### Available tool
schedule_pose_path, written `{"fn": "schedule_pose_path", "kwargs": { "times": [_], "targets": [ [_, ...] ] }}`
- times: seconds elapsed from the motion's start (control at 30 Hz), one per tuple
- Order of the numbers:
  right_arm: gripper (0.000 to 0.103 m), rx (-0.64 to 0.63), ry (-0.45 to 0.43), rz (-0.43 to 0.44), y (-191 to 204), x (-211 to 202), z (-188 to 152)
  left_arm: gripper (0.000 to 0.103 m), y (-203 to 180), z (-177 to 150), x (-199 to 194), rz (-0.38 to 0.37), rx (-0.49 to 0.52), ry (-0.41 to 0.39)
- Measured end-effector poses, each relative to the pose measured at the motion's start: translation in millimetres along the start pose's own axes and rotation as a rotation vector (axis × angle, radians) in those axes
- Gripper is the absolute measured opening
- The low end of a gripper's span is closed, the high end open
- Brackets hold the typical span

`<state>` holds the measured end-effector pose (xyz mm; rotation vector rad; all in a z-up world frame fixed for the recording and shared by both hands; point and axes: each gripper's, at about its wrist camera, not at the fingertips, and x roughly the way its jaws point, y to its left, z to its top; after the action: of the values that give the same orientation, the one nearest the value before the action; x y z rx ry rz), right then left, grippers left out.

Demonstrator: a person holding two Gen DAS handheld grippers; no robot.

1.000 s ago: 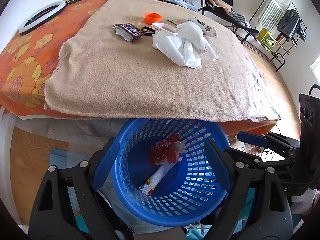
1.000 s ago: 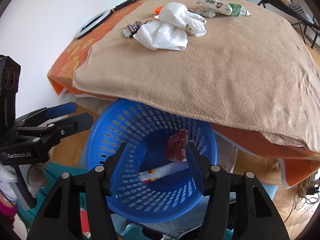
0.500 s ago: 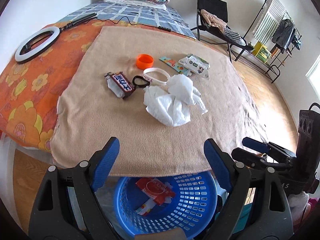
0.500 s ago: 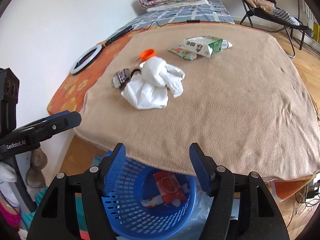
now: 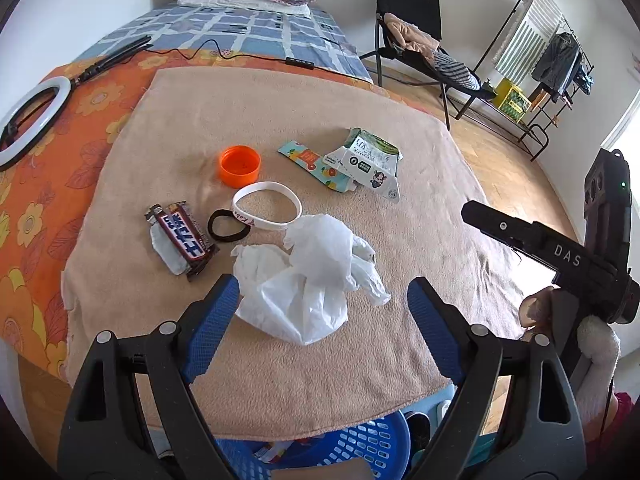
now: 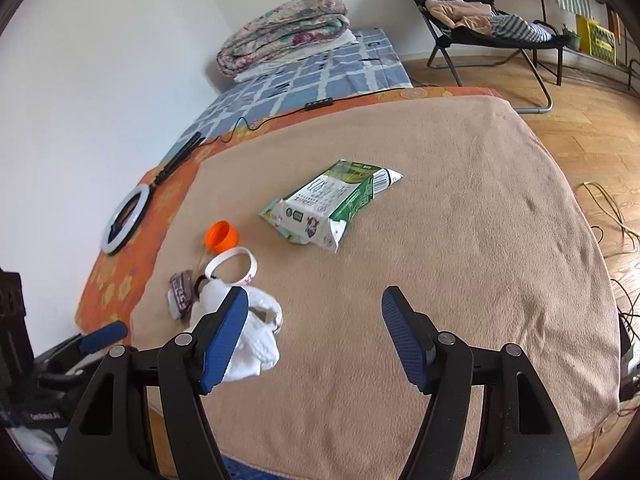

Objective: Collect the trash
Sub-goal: 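Move both tools back over the bed toward the tissues and carton, then grasp the white tissues with the left tool while the right tool grasps the green milk carton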

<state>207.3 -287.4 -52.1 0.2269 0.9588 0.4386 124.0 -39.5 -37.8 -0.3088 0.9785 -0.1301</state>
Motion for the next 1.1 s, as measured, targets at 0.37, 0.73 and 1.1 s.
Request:
{"fn": "schedule_pose_path", "kwargs": {
  "times": [0.37, 0.73, 1.1],
  "targets": [
    [0.069, 0.21, 0.051, 0.07, -36.4, 58.9, 38.3, 0.088, -8.7, 15.3, 43.1, 0.037, 0.012, 0.038],
    [0.069, 0.429, 0.104, 0.16, -66.1, 122.7, 53.6, 0.081, -9.0, 19.9, 70.6, 0.069, 0.036, 0.079],
    [0.061, 0.53, 0.117, 0.238, -73.5, 149.5, 53.0, 0.062, -2.7, 21.9, 84.6, 0.075, 0.025, 0.1]
  ]
}}
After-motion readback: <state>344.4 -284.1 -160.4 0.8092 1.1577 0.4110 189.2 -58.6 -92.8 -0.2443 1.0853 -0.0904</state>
